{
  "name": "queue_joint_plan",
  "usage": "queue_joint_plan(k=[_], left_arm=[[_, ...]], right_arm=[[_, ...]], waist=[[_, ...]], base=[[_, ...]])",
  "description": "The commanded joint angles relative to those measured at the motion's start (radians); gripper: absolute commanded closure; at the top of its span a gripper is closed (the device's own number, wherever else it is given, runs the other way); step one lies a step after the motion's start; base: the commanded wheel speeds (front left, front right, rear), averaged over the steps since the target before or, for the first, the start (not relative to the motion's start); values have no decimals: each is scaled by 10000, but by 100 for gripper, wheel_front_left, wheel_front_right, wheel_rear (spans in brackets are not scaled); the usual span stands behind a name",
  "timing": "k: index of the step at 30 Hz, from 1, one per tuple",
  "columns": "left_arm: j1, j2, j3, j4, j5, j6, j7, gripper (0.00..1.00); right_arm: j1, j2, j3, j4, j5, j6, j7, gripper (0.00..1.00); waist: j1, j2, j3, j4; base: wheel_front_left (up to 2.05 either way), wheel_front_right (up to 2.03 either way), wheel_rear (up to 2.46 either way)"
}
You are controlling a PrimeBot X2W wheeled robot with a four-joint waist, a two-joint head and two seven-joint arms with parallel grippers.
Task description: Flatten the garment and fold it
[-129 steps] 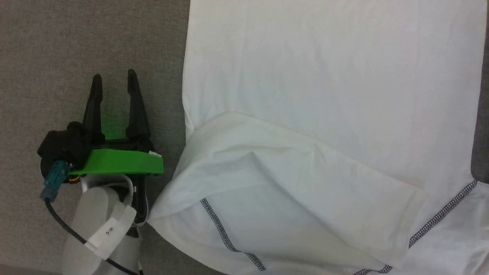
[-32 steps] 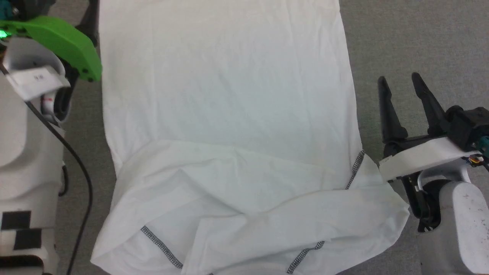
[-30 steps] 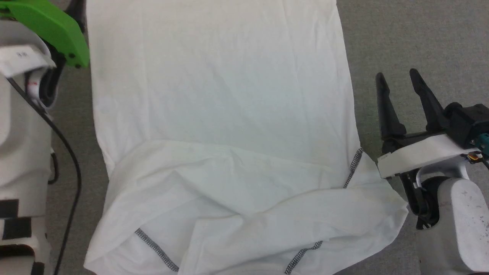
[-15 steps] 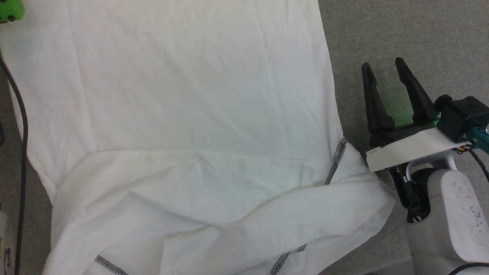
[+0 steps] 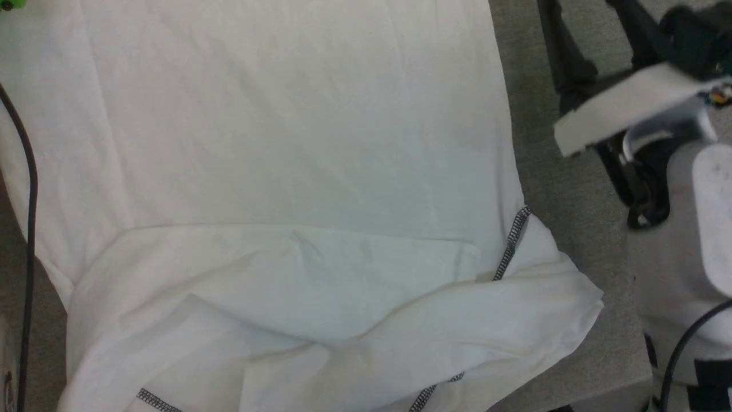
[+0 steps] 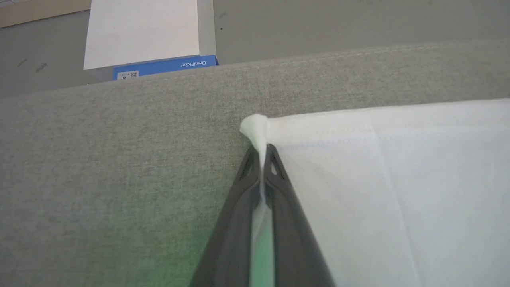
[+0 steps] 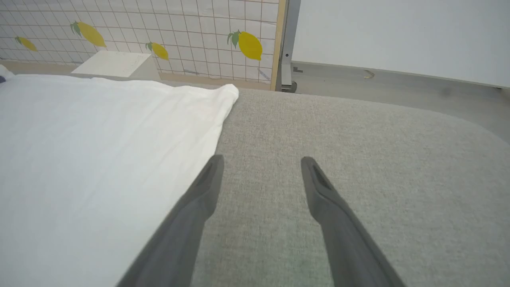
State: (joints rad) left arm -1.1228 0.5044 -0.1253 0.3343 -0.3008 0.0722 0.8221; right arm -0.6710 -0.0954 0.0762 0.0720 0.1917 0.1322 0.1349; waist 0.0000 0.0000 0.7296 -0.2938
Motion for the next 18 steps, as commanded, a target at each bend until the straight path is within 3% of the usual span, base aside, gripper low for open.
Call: queue_joint_plan(k=[1,9,18], left_arm=[[298,21,-89,56,-78,2,-15,100],[-80,-447,-433,42,-168,-194,-548,100],[-584,-973,-759,403,-326,-456,-1145,100]], right_arm=[[-881,-9,91,230,25,-15,430,0],[-4513,219,-169,3145,57,-15,3200,0],[-6402,353,-871,5577,-978,-15,5225,0]], waist=[[0,0,110,160],[0,0,437,891],[0,0,718,1574]], base=[[0,0,0],[0,0,0],[0,0,0]])
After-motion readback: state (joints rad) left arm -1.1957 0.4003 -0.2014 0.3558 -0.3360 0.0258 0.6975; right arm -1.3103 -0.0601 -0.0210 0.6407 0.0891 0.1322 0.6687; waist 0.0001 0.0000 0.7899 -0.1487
